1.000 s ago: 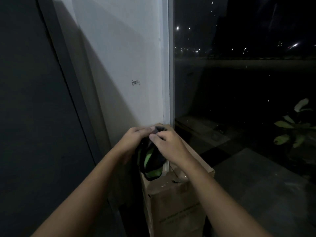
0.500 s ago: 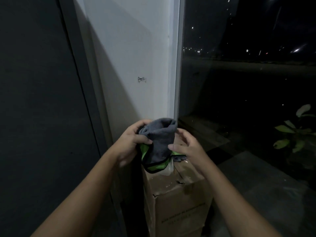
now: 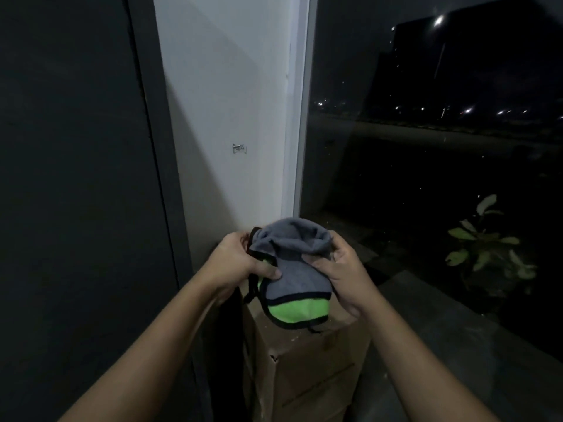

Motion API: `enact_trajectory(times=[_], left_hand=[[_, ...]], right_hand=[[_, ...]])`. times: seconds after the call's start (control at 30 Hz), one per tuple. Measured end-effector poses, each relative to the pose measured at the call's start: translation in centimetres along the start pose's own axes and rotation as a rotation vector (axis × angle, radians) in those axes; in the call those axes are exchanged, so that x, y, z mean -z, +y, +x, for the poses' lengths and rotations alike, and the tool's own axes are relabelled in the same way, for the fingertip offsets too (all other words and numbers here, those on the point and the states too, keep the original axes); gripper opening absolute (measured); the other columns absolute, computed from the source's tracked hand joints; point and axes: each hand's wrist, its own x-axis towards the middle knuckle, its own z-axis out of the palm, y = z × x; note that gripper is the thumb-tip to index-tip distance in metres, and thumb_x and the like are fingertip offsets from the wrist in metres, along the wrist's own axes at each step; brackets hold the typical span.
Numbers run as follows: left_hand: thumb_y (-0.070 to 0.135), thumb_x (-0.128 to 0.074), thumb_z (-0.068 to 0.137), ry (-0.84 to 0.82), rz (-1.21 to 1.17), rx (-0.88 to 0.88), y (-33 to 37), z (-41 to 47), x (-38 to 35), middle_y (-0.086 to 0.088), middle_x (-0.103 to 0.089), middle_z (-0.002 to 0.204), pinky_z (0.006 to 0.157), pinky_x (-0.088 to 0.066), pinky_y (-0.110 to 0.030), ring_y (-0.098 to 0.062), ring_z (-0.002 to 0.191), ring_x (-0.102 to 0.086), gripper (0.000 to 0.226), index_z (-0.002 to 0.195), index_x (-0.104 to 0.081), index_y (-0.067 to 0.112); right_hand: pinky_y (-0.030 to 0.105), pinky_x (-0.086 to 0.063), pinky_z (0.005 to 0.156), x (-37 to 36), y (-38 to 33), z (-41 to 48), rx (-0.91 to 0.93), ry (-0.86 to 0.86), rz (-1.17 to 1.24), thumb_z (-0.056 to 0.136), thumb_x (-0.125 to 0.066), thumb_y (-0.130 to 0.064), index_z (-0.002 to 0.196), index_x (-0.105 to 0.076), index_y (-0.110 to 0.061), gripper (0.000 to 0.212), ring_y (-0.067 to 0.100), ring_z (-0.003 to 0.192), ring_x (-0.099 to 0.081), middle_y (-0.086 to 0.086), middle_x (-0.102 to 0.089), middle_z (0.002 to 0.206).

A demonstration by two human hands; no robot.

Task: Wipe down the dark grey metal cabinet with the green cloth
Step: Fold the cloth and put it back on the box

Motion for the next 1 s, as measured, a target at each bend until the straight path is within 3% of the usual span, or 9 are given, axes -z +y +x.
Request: enact_trajectory(times=[0.07,0.17,0.23,0.43,0.63,0.73,0.83,0.9,1.0], left_hand=[[-0.024,-0.075,0.058,0.031,-0.09,-0.023,-0.3,-0.6,0.1,-0.018,-0.074,0.094,0.073,-0.059,-0.037,-0.035,0.089,-0.07,0.048,0.1,-0.071,0.0],[-0.015,-0.067,0.08,-0.037,-0.03,-0.107,0.3,-1.9,0.4,0.001,-0.074,0.08,0.046,-0.048,-0.02,-0.011,0.067,-0.068,0.035,0.105,-0.068,0.009],[-0.014,-0.059,0.088,-0.101,0.0,-0.158,0.6,-2.6,0.7,0.008,-0.07,0.072,0.046,-0.045,-0.012,-0.001,0.058,-0.062,0.029,0.103,-0.065,0.01],[-0.021,-0.049,0.089,-0.114,-0.079,-0.16,0.0,-3.7,2.1,-0.002,-0.073,0.079,0.055,-0.05,-0.019,-0.011,0.068,-0.067,0.056,0.067,-0.076,0.023],[-0.005,-0.047,0.066,-0.115,-0.169,-0.102,-0.6,-4.0,2.7,-0.027,-0.062,0.068,0.048,-0.044,-0.019,-0.022,0.055,-0.058,0.029,0.066,-0.075,0.001],[0.024,-0.067,0.069,-0.102,-0.152,-0.096,-1.0,-3.2,2.7,-0.049,-0.056,0.095,0.076,-0.044,-0.037,-0.047,0.079,-0.059,0.028,0.069,-0.07,-0.004],[0.019,-0.09,0.06,0.045,-0.054,-0.123,-1.6,-2.2,2.0,-0.035,-0.068,0.095,0.08,-0.052,-0.034,-0.037,0.103,-0.068,0.028,0.061,-0.067,0.003],[0.003,-0.087,0.058,0.066,-0.071,-0.141,-1.3,-2.1,1.3,-0.022,-0.074,0.097,0.079,-0.056,-0.03,-0.031,0.105,-0.07,0.026,0.078,-0.074,0.013],[-0.011,-0.085,0.053,0.051,-0.156,-0.011,-1.8,-1.1,1.2,-0.02,-0.074,0.101,0.078,-0.059,-0.039,-0.032,0.096,-0.072,0.092,0.129,-0.053,0.029]], right_hand=[[0.045,-0.055,0.098,-0.5,-0.1,-0.2,-0.002,0.004,0.053,0.084,-0.069,-0.003,0.121,-0.061,-0.009,0.038,0.033,0.116,-0.066,0.012,-0.072,0.118],[0.042,-0.057,0.094,-0.9,0.2,-0.6,-0.007,0.0,0.181,0.08,-0.072,-0.009,0.125,-0.059,-0.002,0.047,0.033,0.109,-0.067,0.019,-0.07,0.117],[0.044,-0.056,0.095,-1.0,0.6,-0.9,-0.01,-0.021,0.247,0.076,-0.082,-0.019,0.126,-0.056,0.007,0.062,0.037,0.109,-0.065,0.026,-0.066,0.118],[0.031,-0.061,0.06,-1.3,0.1,-2.6,-0.057,-0.027,0.289,0.025,-0.102,-0.028,0.066,-0.076,-0.015,0.05,0.025,0.078,-0.072,0.013,-0.074,0.088],[0.045,-0.052,0.084,-1.2,0.5,-3.0,-0.185,-0.188,0.367,0.077,-0.074,-0.026,0.088,-0.063,-0.012,0.021,0.04,0.107,-0.055,0.024,-0.055,0.12],[0.049,-0.048,0.09,-0.3,0.8,-3.0,-0.298,-0.267,0.46,0.089,-0.037,-0.024,0.099,-0.055,-0.011,0.024,0.04,0.109,-0.053,0.023,-0.049,0.122],[0.043,-0.052,0.085,-0.1,0.6,-2.5,-0.328,-0.335,0.351,0.093,-0.059,-0.039,0.102,-0.05,-0.014,0.028,0.035,0.107,-0.057,0.017,-0.056,0.12],[0.038,-0.054,0.083,0.1,0.8,-1.6,-0.276,-0.268,0.127,0.09,-0.073,-0.018,0.108,-0.051,-0.017,0.029,0.029,0.105,-0.061,0.015,-0.058,0.121],[0.038,-0.056,0.095,1.1,1.0,-0.1,-0.231,-0.136,0.103,0.078,-0.073,0.008,0.133,-0.054,-0.018,0.063,0.028,0.114,-0.067,0.016,-0.067,0.125]])
